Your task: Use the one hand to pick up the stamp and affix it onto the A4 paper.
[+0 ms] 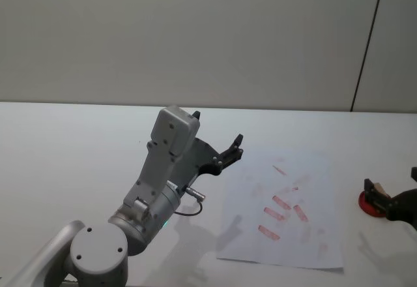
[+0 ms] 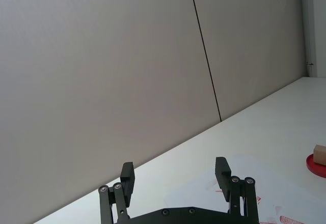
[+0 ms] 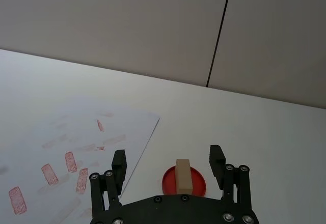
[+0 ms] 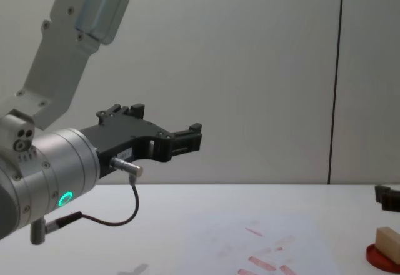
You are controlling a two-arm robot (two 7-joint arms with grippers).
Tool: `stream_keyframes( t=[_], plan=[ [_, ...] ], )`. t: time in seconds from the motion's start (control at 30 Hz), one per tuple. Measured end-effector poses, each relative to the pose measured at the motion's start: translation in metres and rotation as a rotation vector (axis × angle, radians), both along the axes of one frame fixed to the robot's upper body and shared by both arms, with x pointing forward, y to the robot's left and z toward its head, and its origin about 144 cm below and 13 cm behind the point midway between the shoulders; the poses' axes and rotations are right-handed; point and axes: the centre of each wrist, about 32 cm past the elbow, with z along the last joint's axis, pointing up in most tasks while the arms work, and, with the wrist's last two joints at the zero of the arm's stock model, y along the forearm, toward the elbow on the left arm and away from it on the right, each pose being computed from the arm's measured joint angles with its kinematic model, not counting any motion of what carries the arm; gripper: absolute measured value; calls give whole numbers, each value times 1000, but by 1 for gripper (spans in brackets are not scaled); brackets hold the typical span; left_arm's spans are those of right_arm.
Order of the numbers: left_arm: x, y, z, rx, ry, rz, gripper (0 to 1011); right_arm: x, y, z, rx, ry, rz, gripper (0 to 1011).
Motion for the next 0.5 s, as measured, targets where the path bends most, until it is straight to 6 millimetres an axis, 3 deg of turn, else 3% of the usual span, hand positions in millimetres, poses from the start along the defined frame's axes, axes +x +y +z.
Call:
stream_keyframes(
  t=[0.5],
  plan=[
    [0, 0, 0, 0, 0, 0, 1002, 12, -5, 8, 97, 72, -66, 1001]
  ],
)
